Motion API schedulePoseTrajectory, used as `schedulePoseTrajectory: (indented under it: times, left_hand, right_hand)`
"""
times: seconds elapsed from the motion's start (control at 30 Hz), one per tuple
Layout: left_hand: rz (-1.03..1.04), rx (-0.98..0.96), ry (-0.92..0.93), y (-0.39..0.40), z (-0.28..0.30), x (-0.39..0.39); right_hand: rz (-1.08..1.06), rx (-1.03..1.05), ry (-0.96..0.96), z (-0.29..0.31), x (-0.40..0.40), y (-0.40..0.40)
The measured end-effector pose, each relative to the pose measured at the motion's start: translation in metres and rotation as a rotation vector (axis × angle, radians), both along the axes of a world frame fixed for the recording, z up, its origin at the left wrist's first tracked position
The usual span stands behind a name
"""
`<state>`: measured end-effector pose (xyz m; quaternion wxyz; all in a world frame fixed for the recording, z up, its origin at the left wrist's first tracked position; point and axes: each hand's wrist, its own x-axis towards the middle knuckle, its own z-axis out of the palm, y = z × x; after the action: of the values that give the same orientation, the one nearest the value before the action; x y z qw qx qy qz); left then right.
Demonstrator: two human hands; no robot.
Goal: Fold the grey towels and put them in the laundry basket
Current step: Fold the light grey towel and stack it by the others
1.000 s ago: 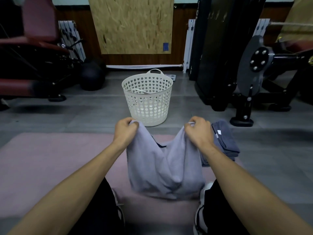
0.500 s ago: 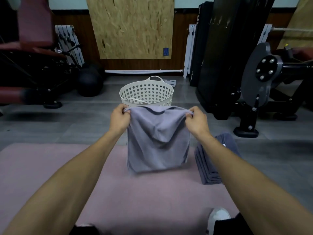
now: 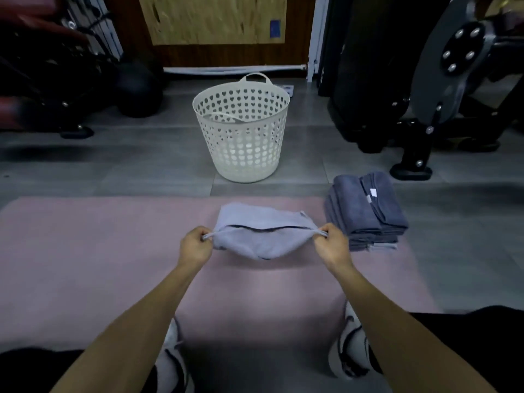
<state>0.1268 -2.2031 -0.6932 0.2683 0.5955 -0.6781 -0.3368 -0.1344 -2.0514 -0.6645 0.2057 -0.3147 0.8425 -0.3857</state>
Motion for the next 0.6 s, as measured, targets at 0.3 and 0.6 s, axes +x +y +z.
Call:
schedulePoseTrajectory:
  times: [0.3, 0.6]
  left_hand:
    - [0.021, 0.234, -0.106, 0.079, -0.036, 0.062]
    - [-0.205, 0.39, -0.505, 0.114, -0.068, 0.076]
  right_hand:
    - [-0.035, 0.144, -0.092, -0.073, 0.041, 0.106]
    - [0.127, 0.374, -0.008, -0.101, 0.06, 0.156]
